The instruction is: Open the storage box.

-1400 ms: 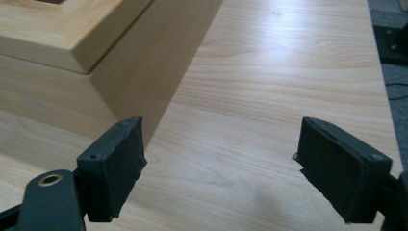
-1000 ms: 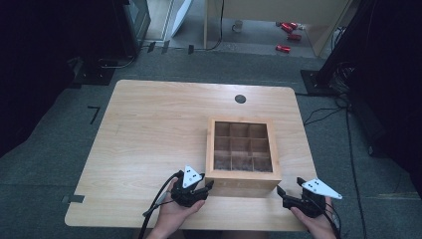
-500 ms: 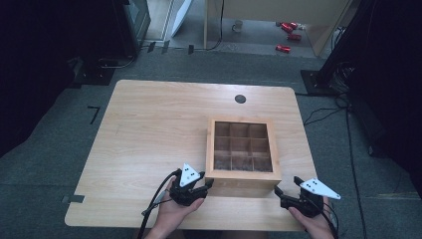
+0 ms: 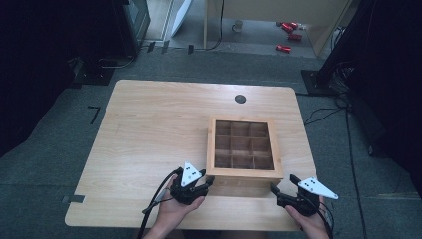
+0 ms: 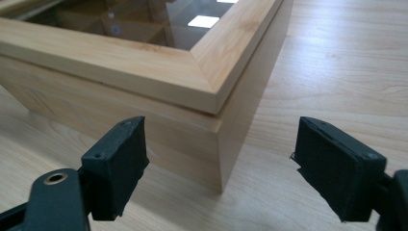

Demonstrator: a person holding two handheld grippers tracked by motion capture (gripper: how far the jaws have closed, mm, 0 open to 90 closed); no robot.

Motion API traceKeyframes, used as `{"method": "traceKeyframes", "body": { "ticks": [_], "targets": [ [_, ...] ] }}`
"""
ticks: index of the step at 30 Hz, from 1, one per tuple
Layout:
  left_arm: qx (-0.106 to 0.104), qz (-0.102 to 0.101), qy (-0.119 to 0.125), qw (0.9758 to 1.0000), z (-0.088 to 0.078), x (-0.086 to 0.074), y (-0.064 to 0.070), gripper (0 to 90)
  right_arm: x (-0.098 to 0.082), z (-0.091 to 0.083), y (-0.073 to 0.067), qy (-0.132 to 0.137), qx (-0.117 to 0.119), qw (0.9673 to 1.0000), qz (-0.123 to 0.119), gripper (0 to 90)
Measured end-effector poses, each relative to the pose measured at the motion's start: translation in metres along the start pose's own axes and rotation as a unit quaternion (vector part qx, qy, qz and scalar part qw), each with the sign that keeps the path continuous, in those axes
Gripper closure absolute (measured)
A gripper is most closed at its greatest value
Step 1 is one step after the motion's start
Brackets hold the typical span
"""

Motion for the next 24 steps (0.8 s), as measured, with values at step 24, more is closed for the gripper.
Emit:
{"method": "traceKeyframes", "body": {
  "ticks": [24],
  "targets": [
    [0.006, -0.007, 0.004, 1.0000, -0.006, -0.006, -0.011, 56.9, 0.007, 0.007, -0.009, 0.027, 0.009, 0.9996, -0.003, 42.9]
  ]
}}
Point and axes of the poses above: each handheld gripper's, and its own axes: z roughly forward along the jaws, x roughly out of its top, y roughly to its right, the point moved 5 cm from there along z, roughly forward along the jaws, and after that the axes turned 12 degrees about x, right-handed, at the moved point
